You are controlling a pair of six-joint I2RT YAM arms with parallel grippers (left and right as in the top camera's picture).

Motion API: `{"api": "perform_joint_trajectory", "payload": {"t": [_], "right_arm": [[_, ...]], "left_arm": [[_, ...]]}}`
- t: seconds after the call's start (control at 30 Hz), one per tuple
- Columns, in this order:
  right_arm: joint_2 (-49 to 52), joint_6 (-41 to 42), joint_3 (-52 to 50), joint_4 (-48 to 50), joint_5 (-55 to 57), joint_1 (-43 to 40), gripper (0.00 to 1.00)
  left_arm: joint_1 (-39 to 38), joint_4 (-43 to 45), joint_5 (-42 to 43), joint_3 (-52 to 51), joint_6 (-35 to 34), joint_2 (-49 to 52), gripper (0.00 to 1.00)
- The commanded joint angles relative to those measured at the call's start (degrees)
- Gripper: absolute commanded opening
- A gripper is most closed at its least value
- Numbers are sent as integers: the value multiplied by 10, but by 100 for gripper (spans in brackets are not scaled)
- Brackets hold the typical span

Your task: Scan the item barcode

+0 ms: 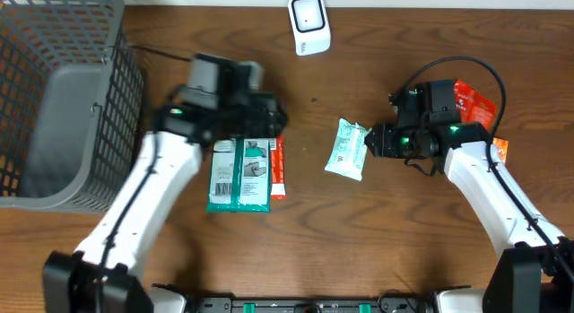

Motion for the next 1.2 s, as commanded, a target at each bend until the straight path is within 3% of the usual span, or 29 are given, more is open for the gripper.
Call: {"api": "perform_joint_trajectory", "payload": {"t": [0.0,0.17,0.33,0.63,1.17], "right_arm": [[4,-9,-5,-4,-17,-16,52],[4,-31,-5,-16,-59,-43,53],[6,-34,-5,-25,-64,-64,52],[87,-48,-5,1,-95,-64,51],[163,-56,-15,40,-129,-64,50]], "left_arm": [[-72,34,18,-8,-2,44,20],[-152,95,-51,-8,-40,115,11],[-200,163,-96,-8,-40,185,12],[-214,215,-105,-8,-49,256,12],[-216,209,-135,-12,-51,301,11]]}}
